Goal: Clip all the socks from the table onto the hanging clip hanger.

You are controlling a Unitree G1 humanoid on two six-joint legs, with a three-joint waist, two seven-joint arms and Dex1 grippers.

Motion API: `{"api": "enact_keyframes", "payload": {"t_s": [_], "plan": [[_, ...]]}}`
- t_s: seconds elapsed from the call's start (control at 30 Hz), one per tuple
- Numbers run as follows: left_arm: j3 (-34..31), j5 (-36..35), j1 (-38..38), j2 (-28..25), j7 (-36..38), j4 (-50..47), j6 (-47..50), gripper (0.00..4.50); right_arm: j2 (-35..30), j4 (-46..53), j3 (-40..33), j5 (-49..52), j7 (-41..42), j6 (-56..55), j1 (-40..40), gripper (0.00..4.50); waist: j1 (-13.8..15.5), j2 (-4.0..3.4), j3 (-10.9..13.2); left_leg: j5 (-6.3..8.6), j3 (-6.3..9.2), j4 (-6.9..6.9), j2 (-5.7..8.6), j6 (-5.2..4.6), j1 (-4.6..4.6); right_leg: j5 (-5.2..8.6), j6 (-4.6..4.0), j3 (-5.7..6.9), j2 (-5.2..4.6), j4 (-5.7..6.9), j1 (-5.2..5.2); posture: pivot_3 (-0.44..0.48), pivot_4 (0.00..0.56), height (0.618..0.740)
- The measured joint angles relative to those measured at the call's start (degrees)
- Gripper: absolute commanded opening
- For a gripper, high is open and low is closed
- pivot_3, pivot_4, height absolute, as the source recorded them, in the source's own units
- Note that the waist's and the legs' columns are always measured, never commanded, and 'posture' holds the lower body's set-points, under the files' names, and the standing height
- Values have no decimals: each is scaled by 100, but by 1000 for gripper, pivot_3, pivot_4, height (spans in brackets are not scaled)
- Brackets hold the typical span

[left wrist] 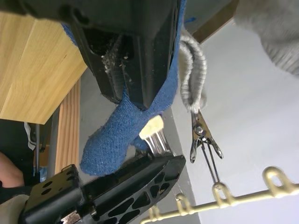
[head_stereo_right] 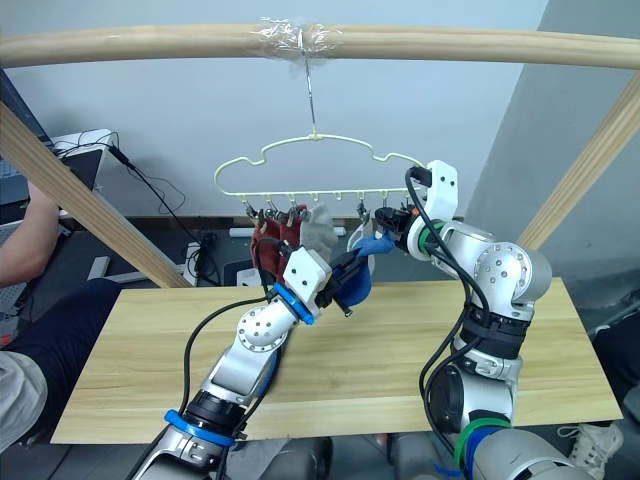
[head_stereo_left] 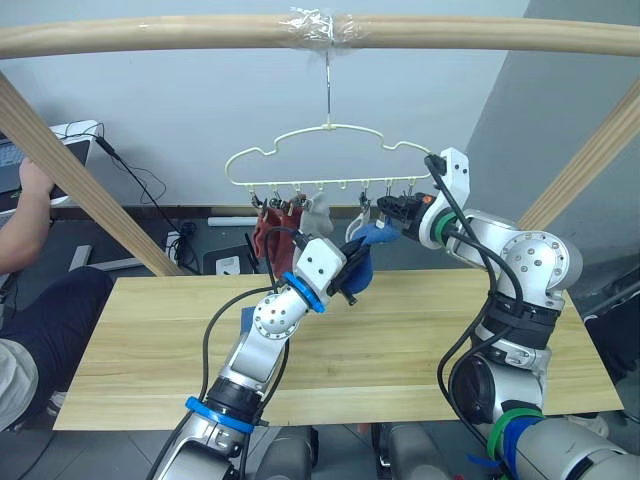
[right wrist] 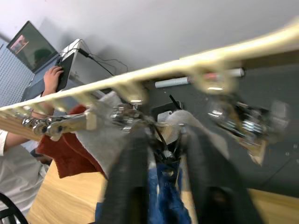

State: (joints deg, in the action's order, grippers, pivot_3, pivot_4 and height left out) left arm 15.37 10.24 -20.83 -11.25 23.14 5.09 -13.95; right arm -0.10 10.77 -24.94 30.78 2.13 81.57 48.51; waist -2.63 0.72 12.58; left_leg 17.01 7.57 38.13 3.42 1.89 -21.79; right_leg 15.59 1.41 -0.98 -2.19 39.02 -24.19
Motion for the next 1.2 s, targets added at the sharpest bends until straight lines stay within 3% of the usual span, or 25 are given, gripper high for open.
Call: {"api": "enact_keyframes", "payload": {"t_s": [0.2, 0.23, 0.5, 0.63, 0.8, 1.03, 1.2], "plan": [[16, -142, 32, 17, 159, -32, 101, 0, -152, 6, 33, 28, 140, -110, 0, 4293, -48, 0, 0, 0, 0, -2, 0, 0, -1, 0, 0, 0, 0, 0, -1, -67, 220, 740], [18, -164, 31, 31, 183, -33, 139, 0, -177, 22, 42, 54, 171, -119, 0, 4453, -56, 0, 0, 0, 0, -2, 0, 0, -1, 0, 0, 0, 0, 0, -1, -67, 220, 740], [40, -563, 27, 271, 469, -36, 611, 0, -585, 672, 158, 409, 529, -206, -229, 4453, -62, -1, 0, 1, 0, -2, 0, -2, -3, 0, 0, 0, 0, -2, 0, -77, 213, 740], [35, -854, 22, 434, 630, -36, 966, 1040, -715, 971, 302, 433, 593, -447, -578, 4500, -64, -1, 0, 0, -1, -1, 0, -2, -3, 0, 0, 0, 0, -1, 0, -92, 206, 740], [-11, -1178, 2, 588, 631, -37, 1456, 2402, -896, 1190, 798, -42, 574, -1697, -1304, 4500, -67, 0, 0, -1, -1, 0, -1, -1, -1, 0, 1, 1, 2, 0, 2, -92, 197, 740], [-187, -1242, 78, 222, 652, -126, 1593, 4473, -1243, 1188, 1709, -980, 681, -3429, -2336, 4500, -111, 0, 0, -4, -6, 0, -2, 3, 4, 0, 2, -2, 4, 2, 1, -89, 195, 740], [-201, -1185, 199, -49, 719, -323, 1498, 4473, -1153, 1177, 2070, -1281, 659, -4015, -2535, 4500, -100, 0, 0, -5, -5, 2, -1, 4, 4, -2, 3, -3, 4, 2, 2, -82, 192, 740]]}}
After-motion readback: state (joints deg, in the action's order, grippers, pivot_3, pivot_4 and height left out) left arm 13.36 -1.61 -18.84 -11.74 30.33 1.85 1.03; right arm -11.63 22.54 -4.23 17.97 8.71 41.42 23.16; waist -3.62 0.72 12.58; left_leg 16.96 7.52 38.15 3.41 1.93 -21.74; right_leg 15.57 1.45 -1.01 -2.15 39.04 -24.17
